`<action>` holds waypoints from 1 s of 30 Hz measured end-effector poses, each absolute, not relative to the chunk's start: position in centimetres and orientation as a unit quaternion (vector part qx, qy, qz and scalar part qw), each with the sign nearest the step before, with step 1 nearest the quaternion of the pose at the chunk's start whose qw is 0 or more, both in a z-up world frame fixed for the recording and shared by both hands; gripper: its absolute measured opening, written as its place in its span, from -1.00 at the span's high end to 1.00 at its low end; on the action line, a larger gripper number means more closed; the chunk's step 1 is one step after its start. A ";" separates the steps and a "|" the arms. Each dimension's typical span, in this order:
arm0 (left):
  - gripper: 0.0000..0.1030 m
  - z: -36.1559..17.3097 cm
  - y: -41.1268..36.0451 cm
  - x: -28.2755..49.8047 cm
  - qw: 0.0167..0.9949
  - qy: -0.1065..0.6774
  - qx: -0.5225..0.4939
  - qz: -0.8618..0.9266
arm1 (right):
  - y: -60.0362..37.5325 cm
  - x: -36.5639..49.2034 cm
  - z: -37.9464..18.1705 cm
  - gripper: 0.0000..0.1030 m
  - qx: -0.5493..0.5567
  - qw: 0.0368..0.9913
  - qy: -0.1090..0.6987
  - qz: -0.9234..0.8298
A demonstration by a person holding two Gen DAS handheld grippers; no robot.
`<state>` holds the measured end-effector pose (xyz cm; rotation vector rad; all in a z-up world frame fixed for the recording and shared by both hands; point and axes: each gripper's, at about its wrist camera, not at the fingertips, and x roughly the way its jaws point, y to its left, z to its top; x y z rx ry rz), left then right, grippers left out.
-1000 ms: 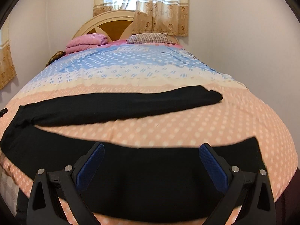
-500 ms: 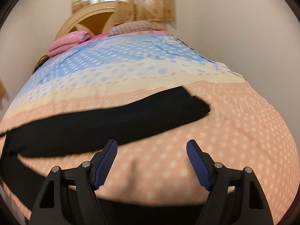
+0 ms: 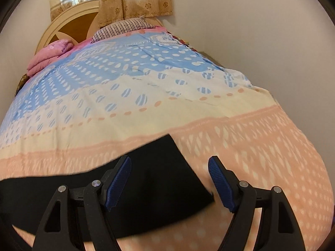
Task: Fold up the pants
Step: 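Lower both tools and close them on the black pants' waistband edge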
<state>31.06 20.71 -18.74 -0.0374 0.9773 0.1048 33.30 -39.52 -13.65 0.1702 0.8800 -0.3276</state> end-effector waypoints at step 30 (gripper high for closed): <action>0.64 -17.6 19.4 30.3 0.911 0.411 0.018 0.041 | -37.7 34.6 -15.2 0.82 0.050 0.890 0.439 -0.111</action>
